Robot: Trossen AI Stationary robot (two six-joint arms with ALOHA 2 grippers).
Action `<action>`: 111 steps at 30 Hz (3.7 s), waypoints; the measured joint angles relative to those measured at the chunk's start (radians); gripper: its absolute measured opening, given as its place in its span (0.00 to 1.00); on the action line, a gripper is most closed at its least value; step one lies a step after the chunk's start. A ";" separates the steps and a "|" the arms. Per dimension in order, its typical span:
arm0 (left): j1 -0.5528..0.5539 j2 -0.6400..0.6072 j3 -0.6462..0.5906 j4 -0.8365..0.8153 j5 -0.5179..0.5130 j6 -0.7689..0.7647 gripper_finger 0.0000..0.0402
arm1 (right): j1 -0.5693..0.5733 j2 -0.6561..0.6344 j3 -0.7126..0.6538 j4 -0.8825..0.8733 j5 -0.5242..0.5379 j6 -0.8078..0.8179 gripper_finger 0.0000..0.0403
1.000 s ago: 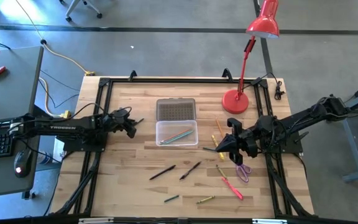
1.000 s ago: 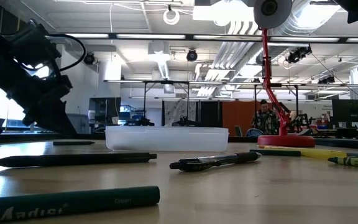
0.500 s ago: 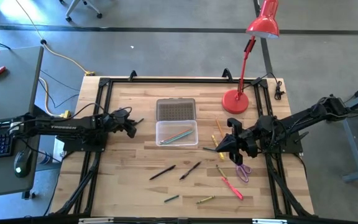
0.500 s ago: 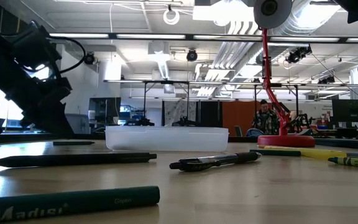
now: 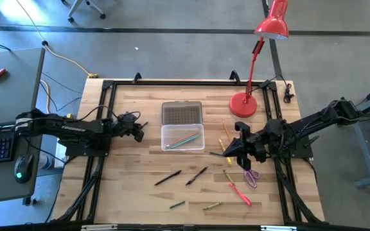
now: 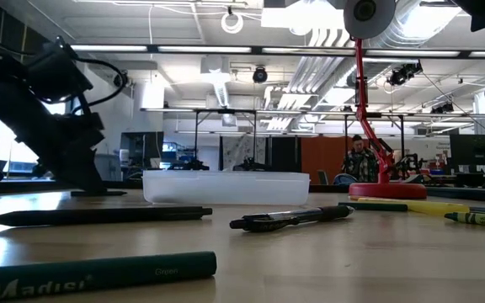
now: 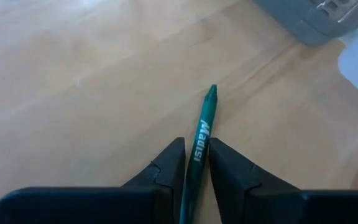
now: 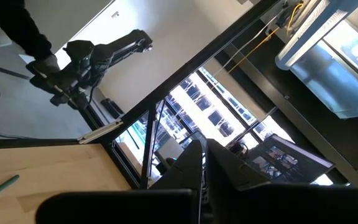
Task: Pick & place school supplies into a supply box
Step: Put the dark green crayon into the supply box, then put the orange pencil into the supply box
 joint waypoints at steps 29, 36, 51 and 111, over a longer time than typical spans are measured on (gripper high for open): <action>0.001 0.119 0.122 0.231 0.037 0.041 0.10 | 0.000 0.000 0.000 0.000 0.000 0.000 0.00; -0.010 0.140 0.258 0.236 0.154 0.089 0.07 | 0.000 0.000 0.000 0.000 0.000 0.000 0.00; -0.236 0.510 0.499 0.236 0.067 0.091 0.10 | 0.000 0.000 0.000 0.000 0.000 0.000 0.00; -0.242 0.519 1.653 -1.272 -0.268 0.372 0.24 | 0.159 0.190 0.181 -0.807 1.043 1.209 0.24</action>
